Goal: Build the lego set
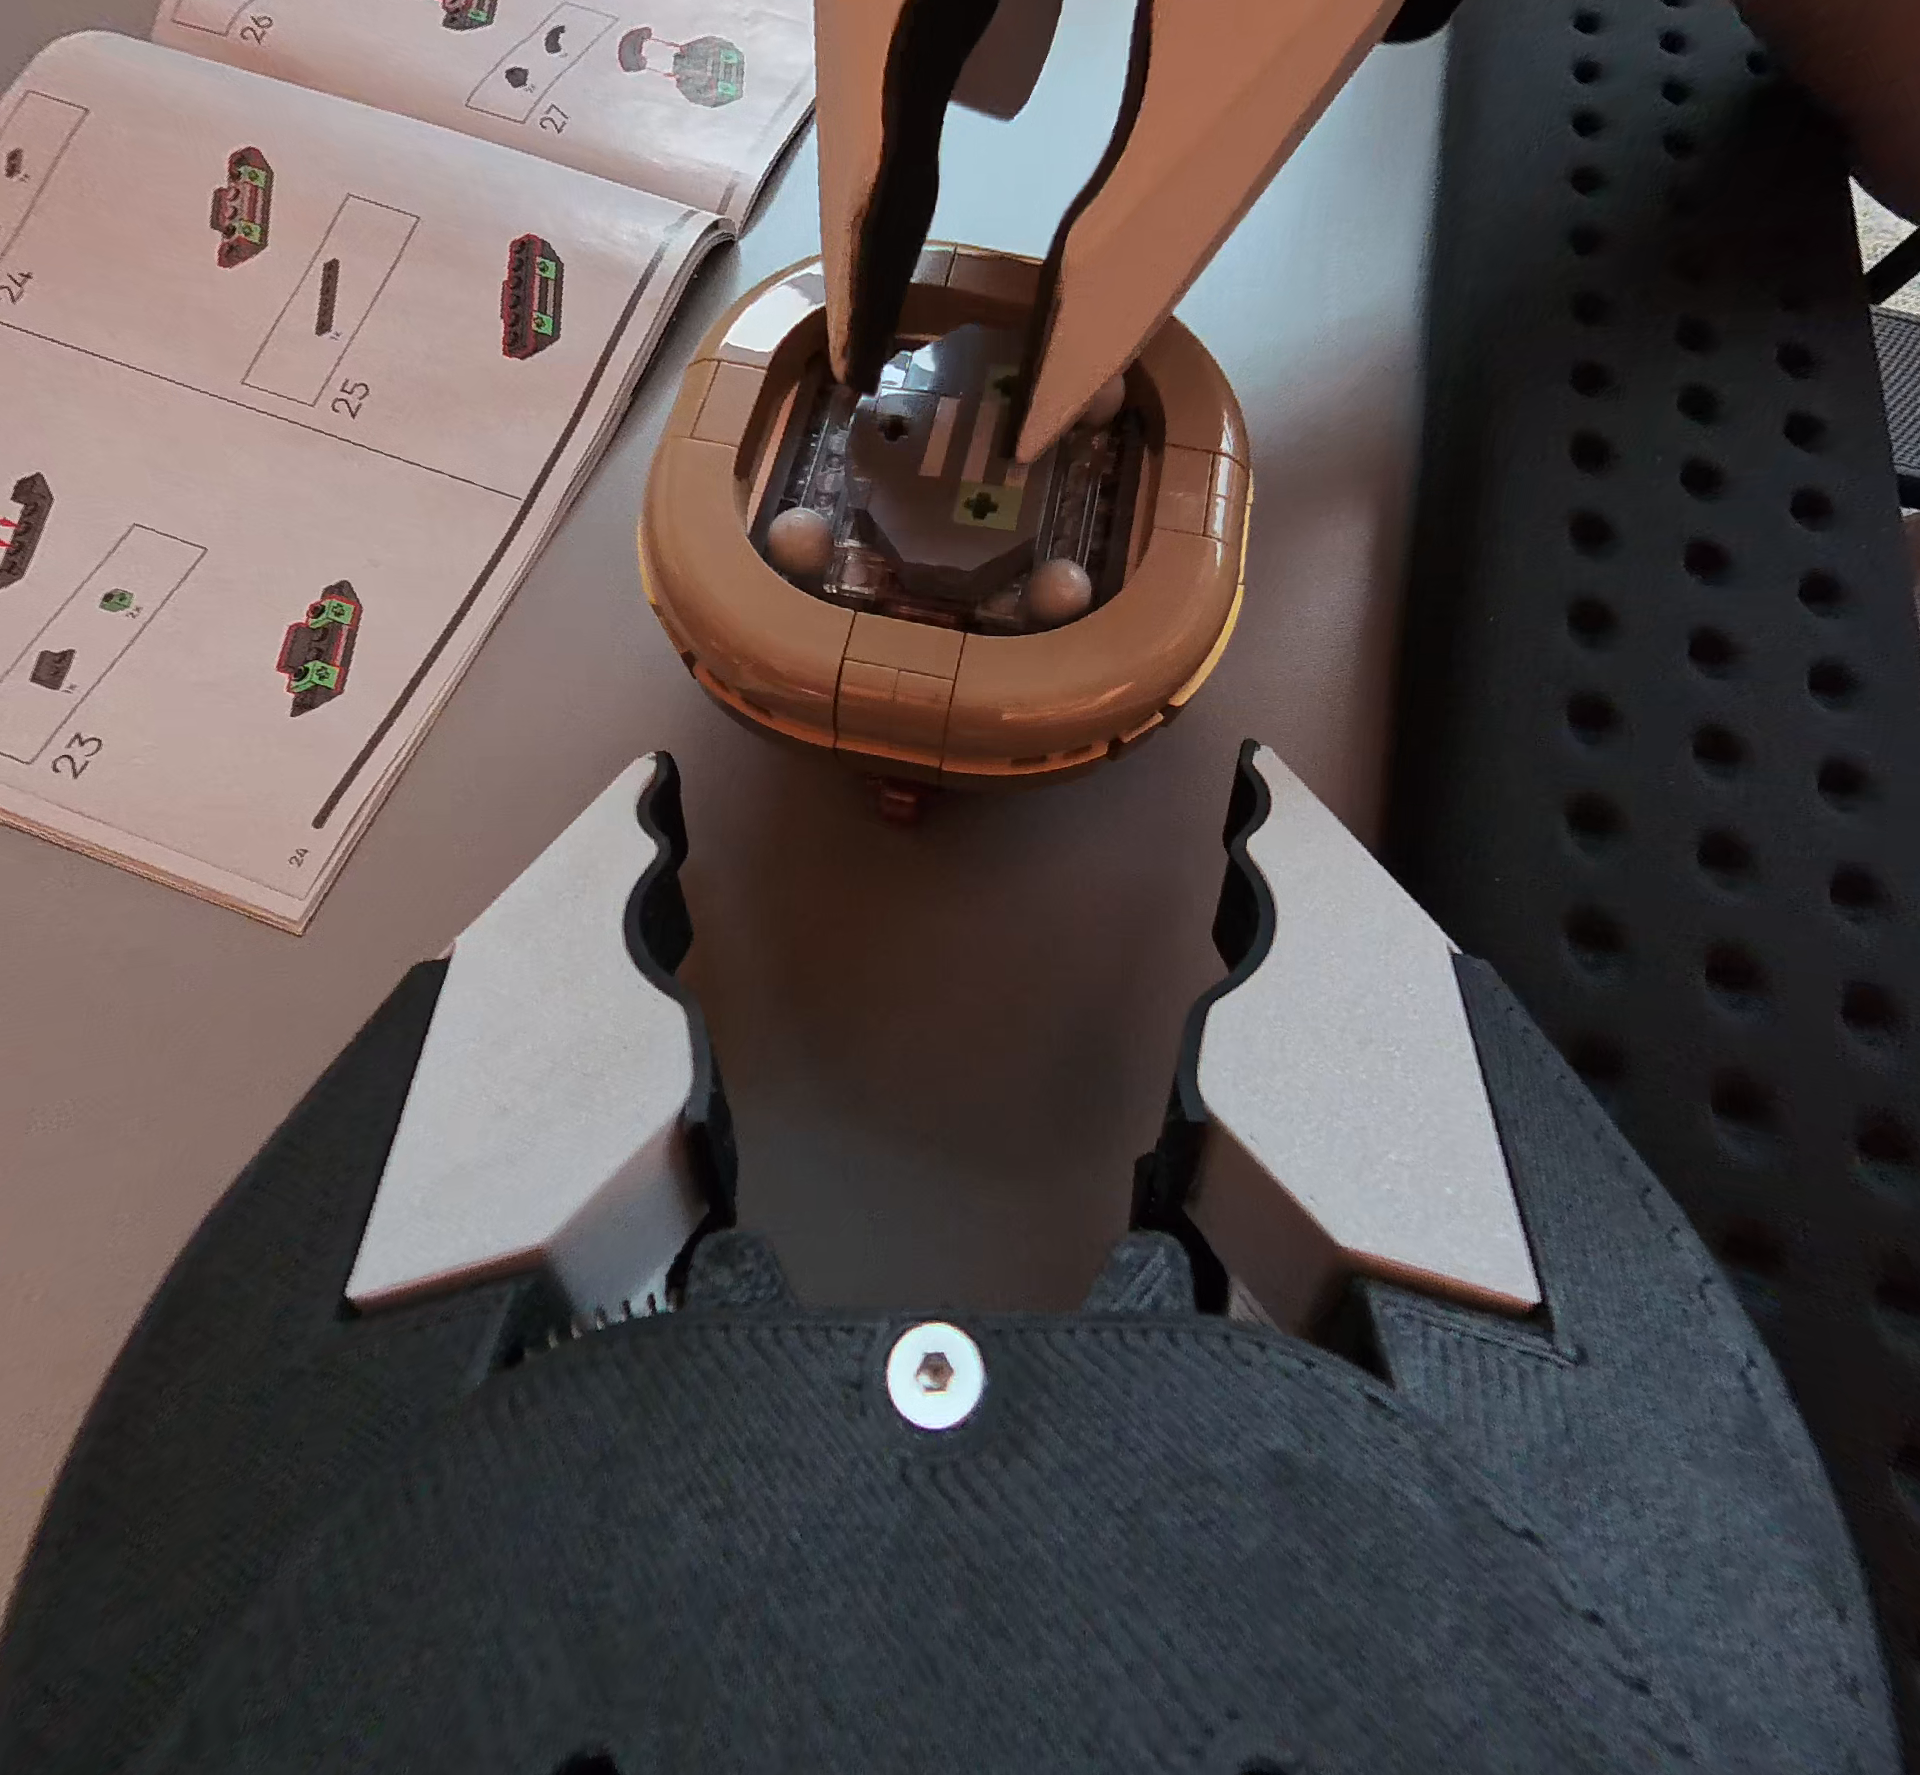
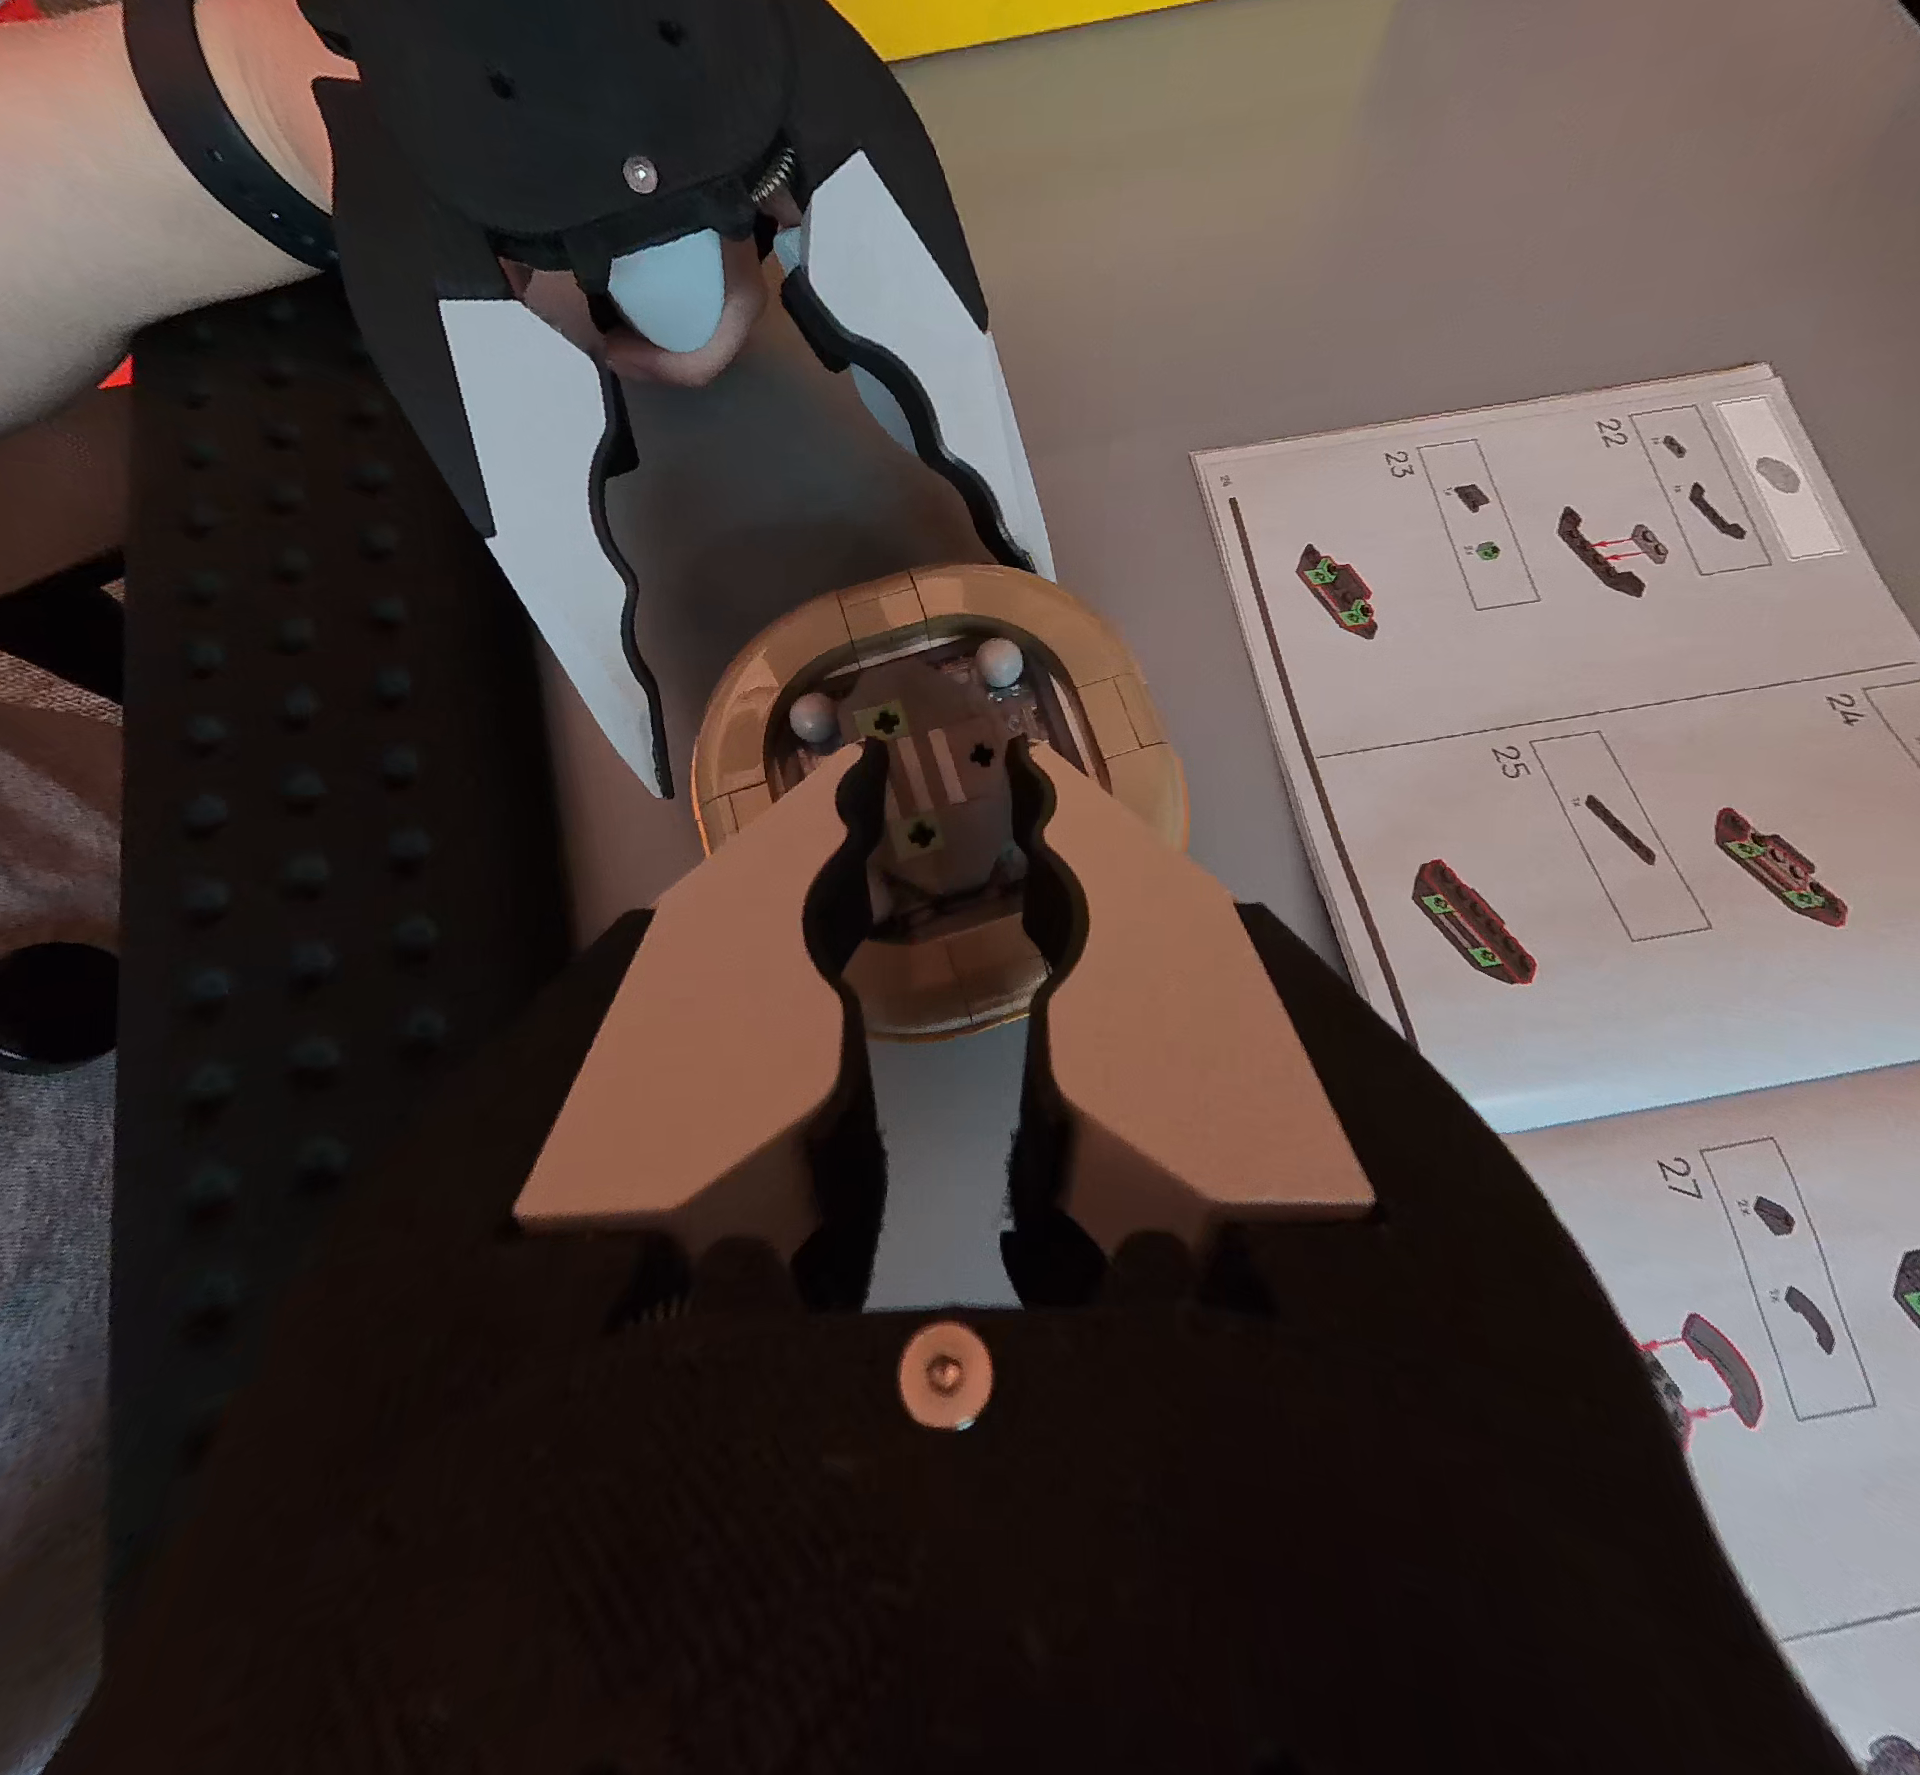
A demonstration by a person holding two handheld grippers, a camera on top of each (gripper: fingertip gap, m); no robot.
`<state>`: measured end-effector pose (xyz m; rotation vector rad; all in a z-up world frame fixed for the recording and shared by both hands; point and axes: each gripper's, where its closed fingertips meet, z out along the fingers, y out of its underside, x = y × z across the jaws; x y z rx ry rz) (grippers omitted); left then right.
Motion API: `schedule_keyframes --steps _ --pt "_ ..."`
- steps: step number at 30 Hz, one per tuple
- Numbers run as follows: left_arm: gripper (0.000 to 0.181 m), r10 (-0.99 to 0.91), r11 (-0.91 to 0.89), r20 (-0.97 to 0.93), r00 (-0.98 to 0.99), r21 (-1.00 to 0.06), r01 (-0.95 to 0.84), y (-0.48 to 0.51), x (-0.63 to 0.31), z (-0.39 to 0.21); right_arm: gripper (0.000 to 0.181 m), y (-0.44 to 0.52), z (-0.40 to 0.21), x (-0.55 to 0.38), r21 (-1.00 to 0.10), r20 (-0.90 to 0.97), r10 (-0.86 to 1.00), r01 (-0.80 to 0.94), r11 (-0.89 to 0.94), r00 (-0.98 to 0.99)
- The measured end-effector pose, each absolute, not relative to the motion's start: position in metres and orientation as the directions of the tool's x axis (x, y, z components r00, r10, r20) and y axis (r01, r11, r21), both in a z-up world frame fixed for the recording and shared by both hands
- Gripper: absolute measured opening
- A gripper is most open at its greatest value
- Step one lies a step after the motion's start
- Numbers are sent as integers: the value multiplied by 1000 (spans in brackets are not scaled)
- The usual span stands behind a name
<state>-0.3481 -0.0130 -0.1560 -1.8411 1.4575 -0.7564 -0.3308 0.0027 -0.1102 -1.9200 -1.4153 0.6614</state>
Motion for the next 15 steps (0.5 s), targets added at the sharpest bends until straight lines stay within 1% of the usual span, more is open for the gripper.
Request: schedule_keyframes --steps 6,11,14,15 --pt "103 -977 -158 39 209 -789 -594 -13 -348 -156 22 0 -111 -331 -755 -29 958 622 -208 285" --pt "103 -977 -158 39 209 -791 -592 -13 -348 -155 23 1 -107 -331 -771 4 957 611 -181 289" --pt "104 -974 -177 61 218 -804 -567 -13 -348 -150 28 -2 -80 -320 -848 -25 952 498 -183 306" --pt "103 -973 -191 81 218 -814 -549 -14 -348 -147 38 -5 -72 -313 -877 -55 953 442 -189 299"
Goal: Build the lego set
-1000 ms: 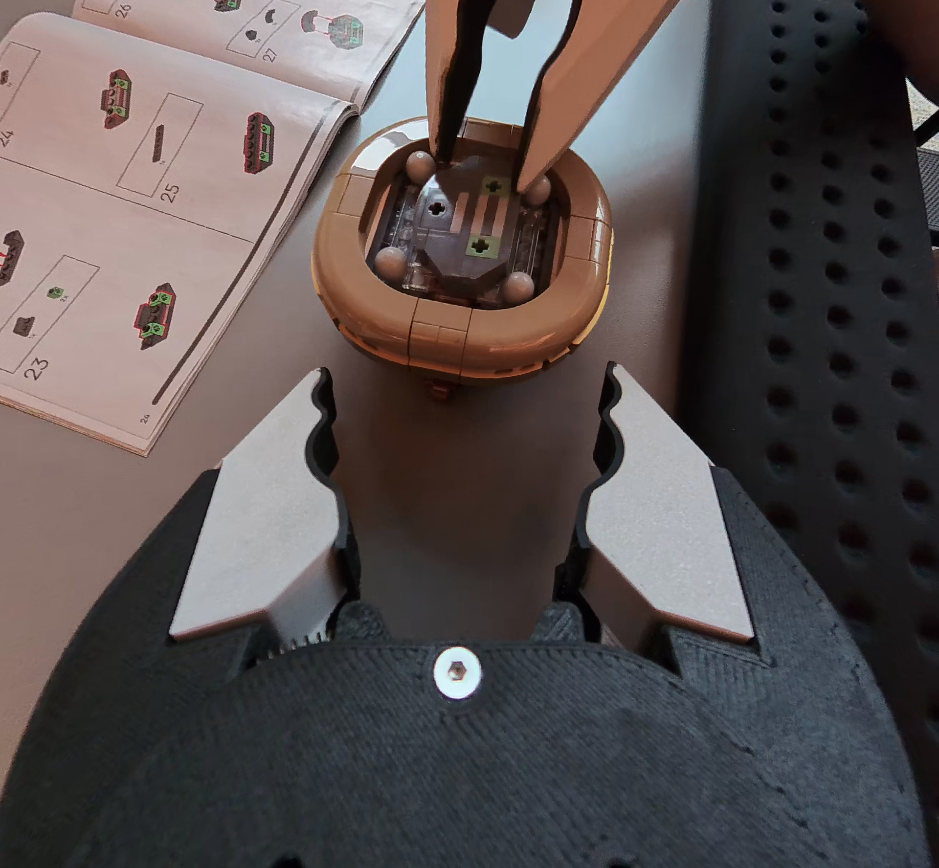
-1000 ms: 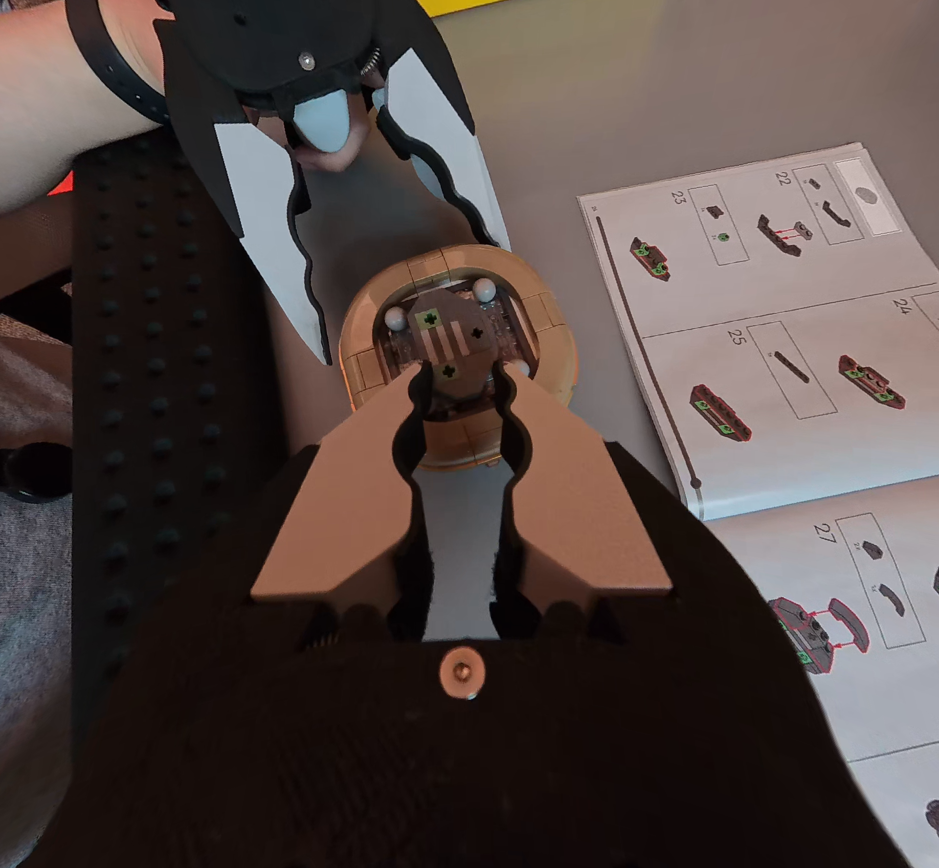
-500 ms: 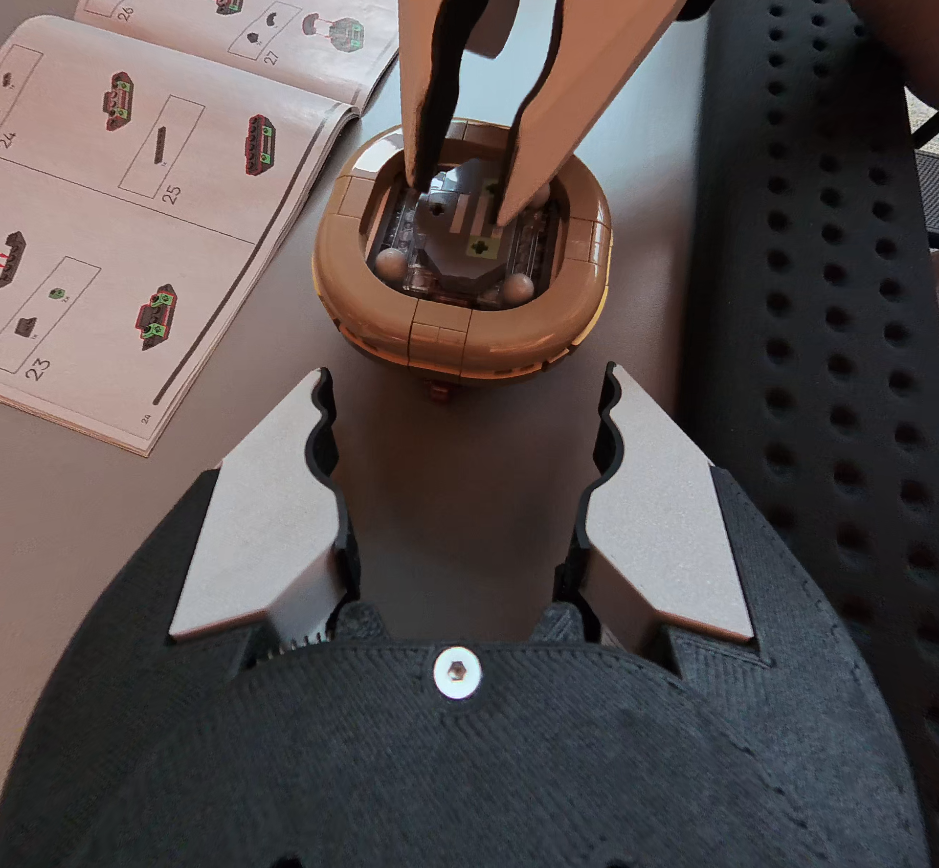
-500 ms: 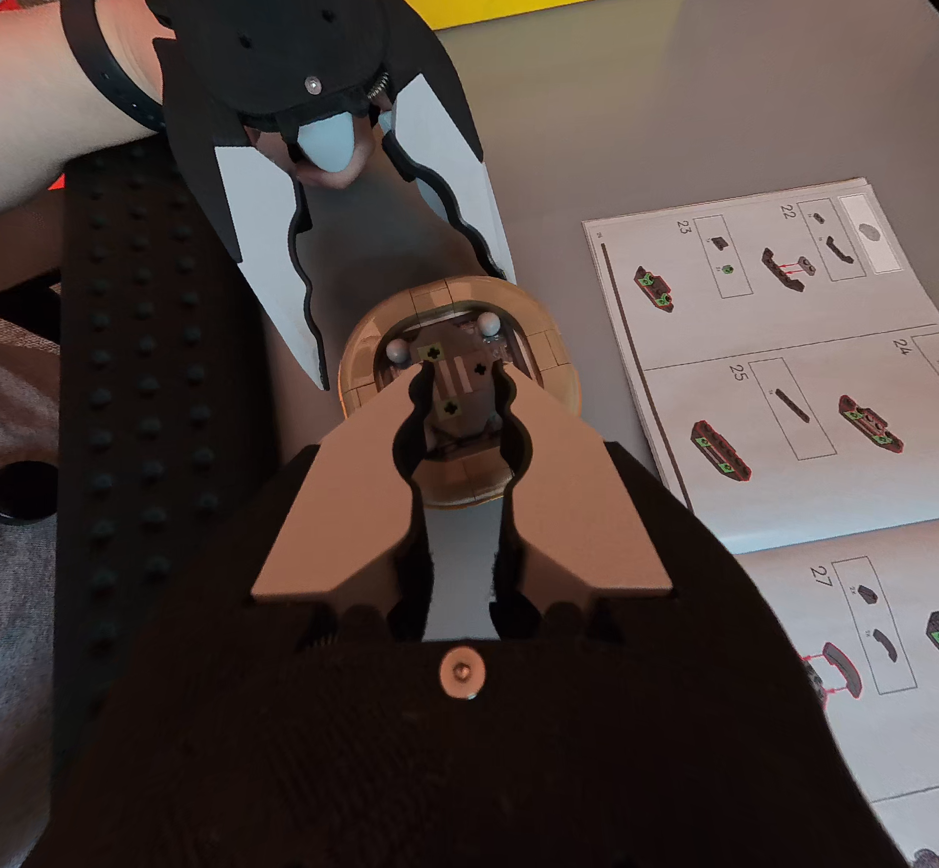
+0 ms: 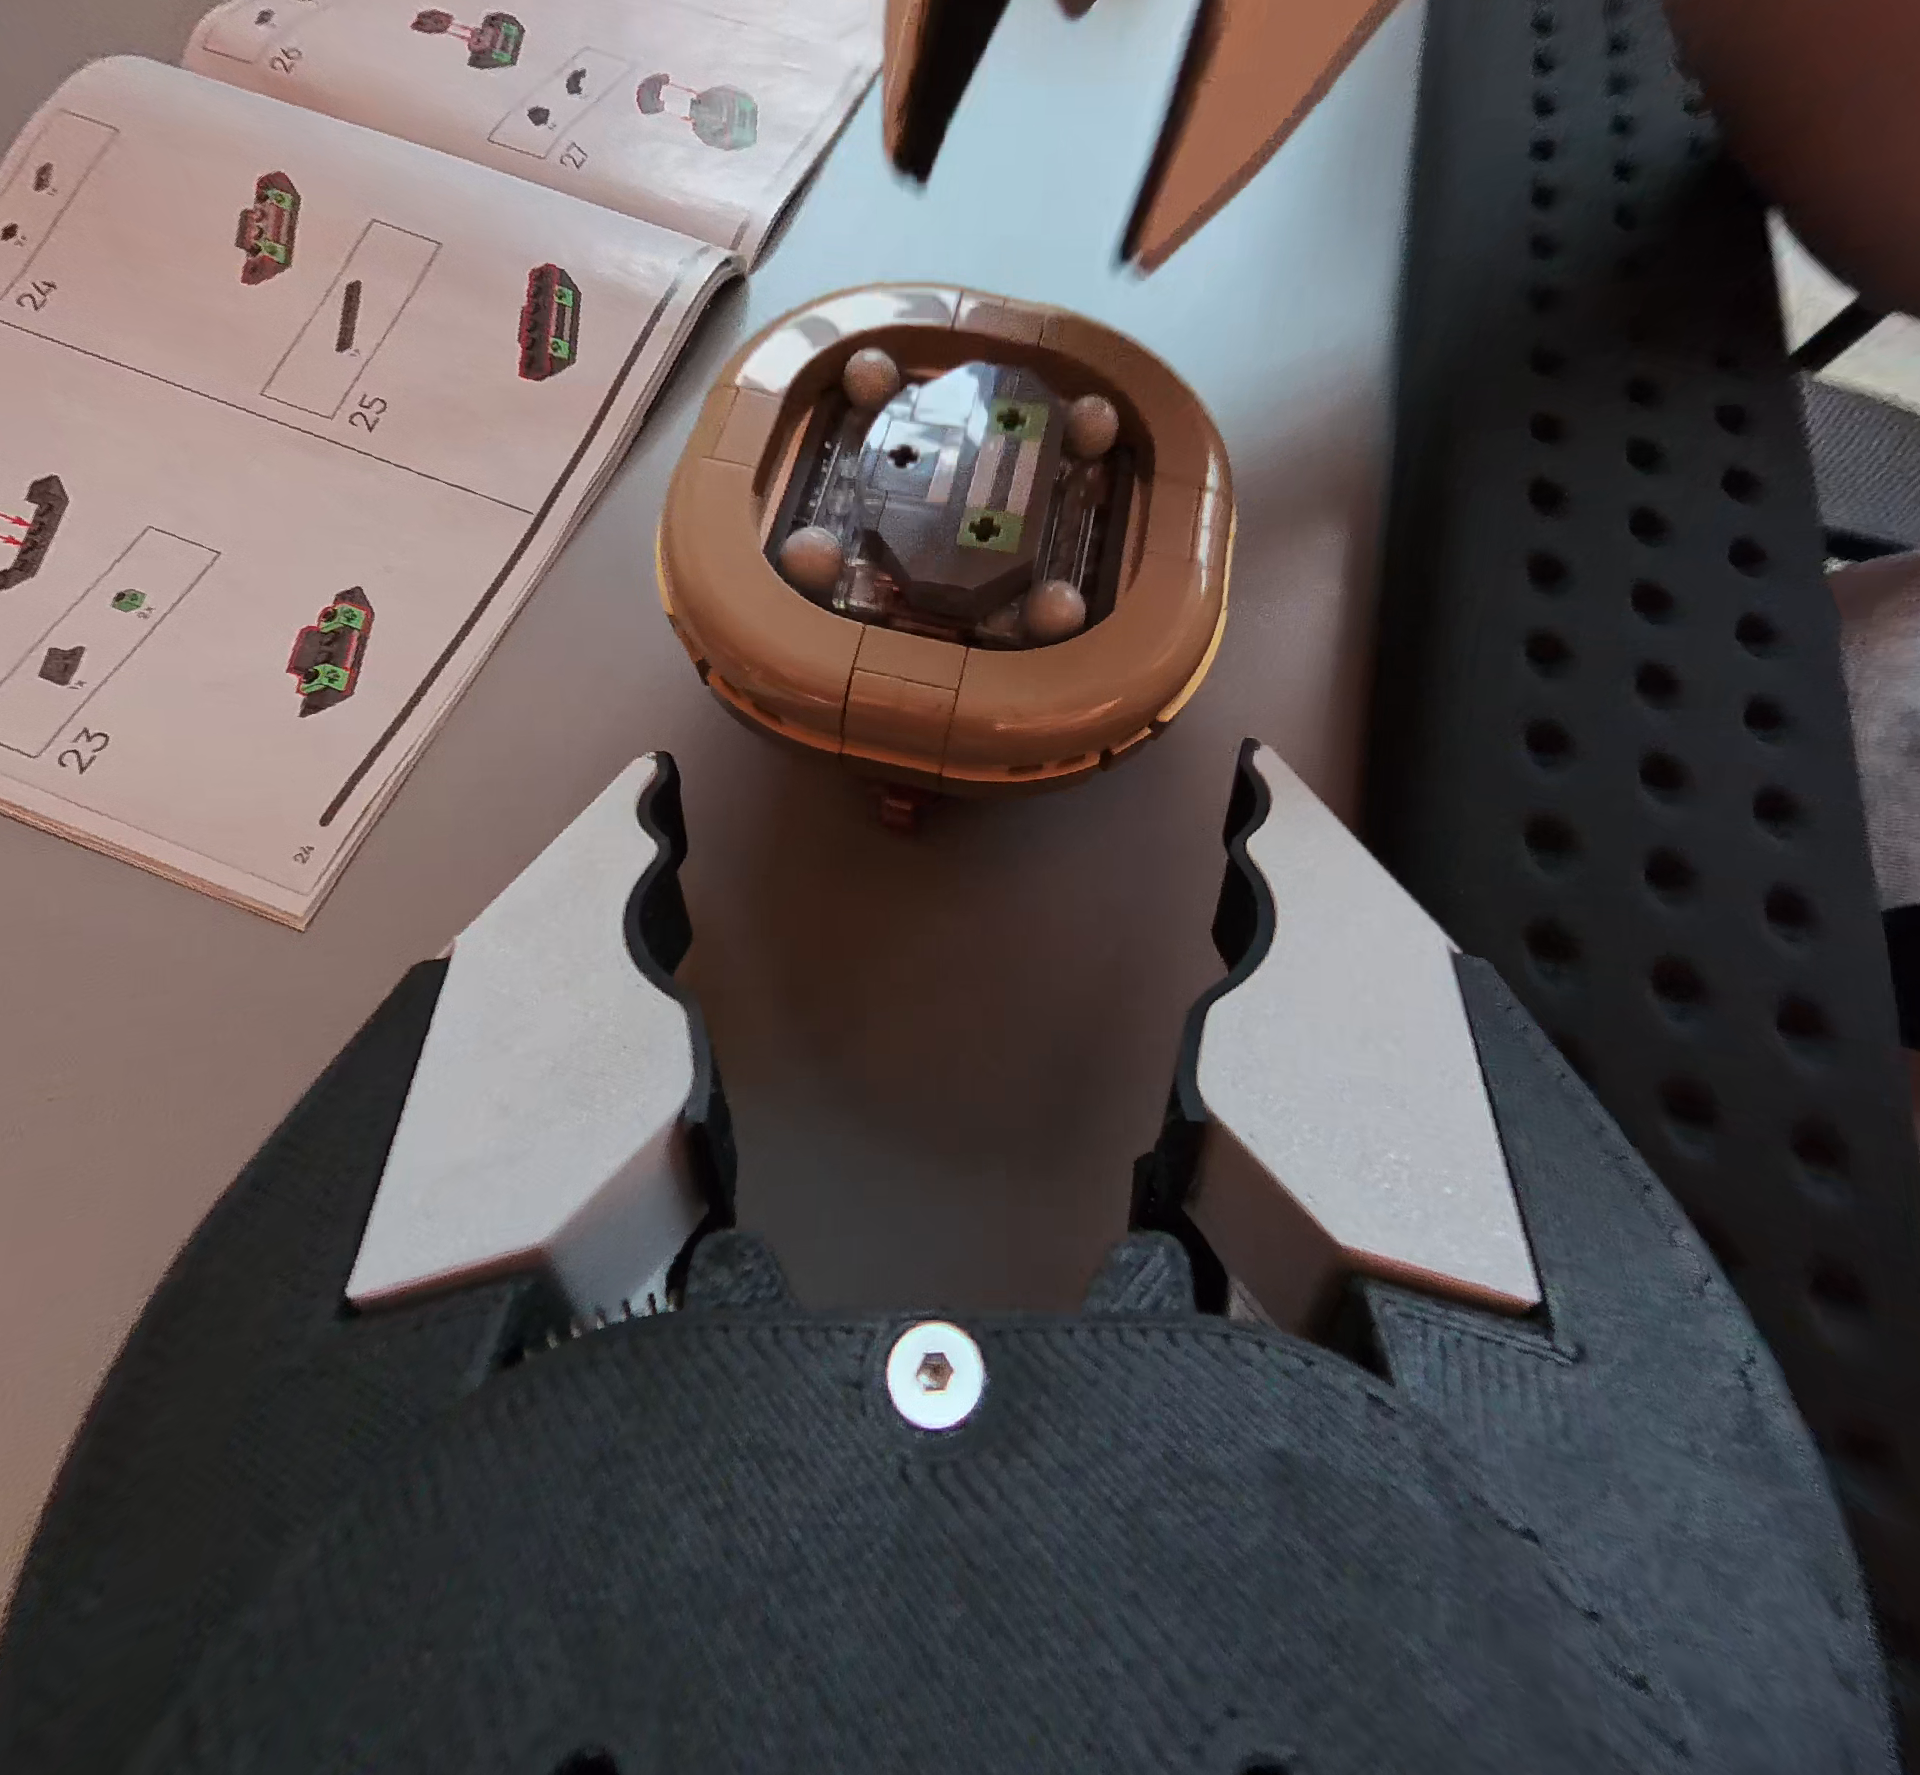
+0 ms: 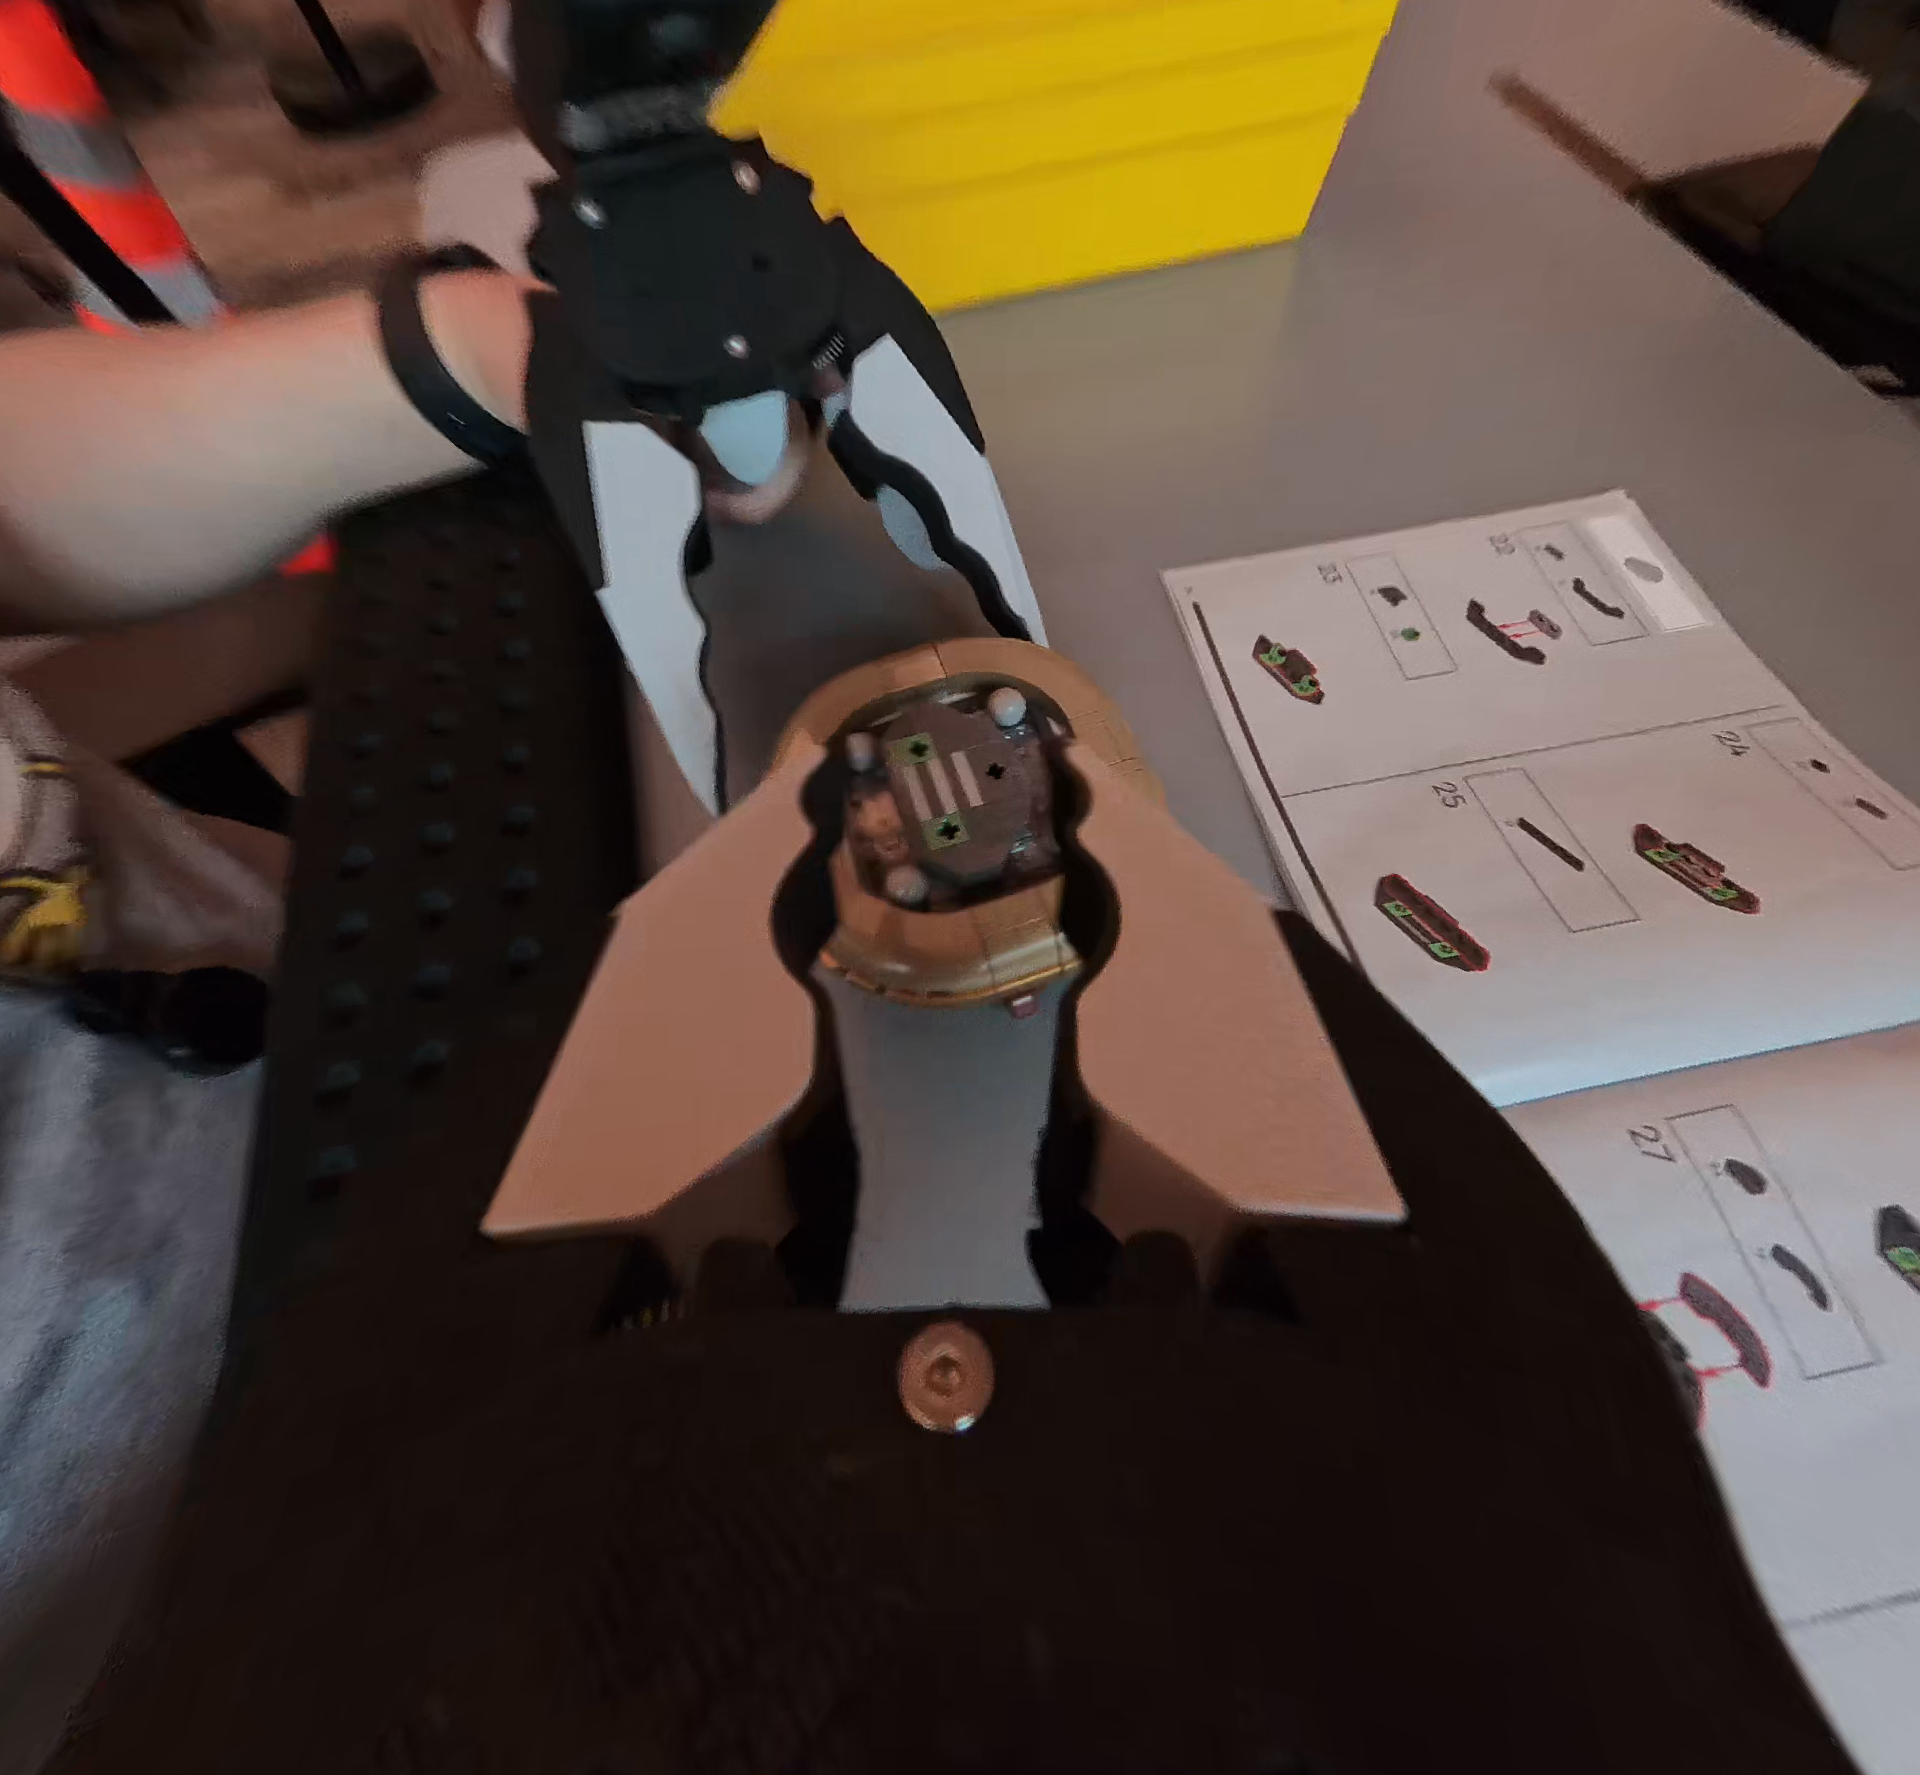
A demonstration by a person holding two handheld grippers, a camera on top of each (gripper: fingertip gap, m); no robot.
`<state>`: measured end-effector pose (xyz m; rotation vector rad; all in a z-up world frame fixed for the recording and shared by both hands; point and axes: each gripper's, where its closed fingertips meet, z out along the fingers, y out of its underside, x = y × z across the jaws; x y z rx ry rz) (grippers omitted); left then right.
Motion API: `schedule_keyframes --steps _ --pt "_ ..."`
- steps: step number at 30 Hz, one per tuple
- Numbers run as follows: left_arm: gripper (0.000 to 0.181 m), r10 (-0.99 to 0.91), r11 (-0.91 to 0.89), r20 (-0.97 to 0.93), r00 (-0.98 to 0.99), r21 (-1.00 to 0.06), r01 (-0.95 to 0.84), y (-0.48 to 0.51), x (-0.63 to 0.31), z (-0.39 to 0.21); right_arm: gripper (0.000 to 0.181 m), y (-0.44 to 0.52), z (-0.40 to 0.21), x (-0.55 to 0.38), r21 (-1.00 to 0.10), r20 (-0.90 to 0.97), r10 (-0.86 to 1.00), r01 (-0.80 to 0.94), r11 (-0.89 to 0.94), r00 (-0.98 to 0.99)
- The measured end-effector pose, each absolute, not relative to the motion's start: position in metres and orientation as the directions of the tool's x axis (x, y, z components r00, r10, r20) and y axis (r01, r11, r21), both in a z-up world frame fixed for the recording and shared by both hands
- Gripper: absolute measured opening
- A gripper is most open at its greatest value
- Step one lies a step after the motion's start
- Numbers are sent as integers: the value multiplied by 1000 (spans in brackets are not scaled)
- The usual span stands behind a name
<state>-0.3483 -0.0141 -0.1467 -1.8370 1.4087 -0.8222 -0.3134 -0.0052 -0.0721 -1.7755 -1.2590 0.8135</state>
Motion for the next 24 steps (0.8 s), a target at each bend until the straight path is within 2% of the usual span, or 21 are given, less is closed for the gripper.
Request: schedule_keyframes --steps 3,4,7,9,15,22,24 --pt "102 -970 -214 124 211 -846 -488 -15 -349 -136 102 -18 -64 -299 -940 -51 978 321 -116 203" --pt "102 -970 -215 128 207 -850 -481 -15 -350 -135 113 -17 -65 -300 -950 -23 979 301 -84 200" --pt "104 -968 -229 143 207 -839 -494 -14 -351 -139 123 -10 -85 -312 -916 105 978 401 26 178" --pt "104 -966 -238 148 213 -834 -497 -14 -352 -141 124 -3 -100 -320 -876 158 975 478 66 154" --pt "104 -964 -239 141 223 -824 -513 -14 -351 -147 123 -1 -131 -335 -799 89 994 601 31 67" --pt "103 -961 -258 164 222 -817 -515 -13 -351 -149 124 0 -145 -338 -784 12 996 619 -44 86" --pt "104 -956 -279 189 223 -821 -499 -13 -351 -147 117 -1 -150 -338 -771 -7 997 635 -55 78"
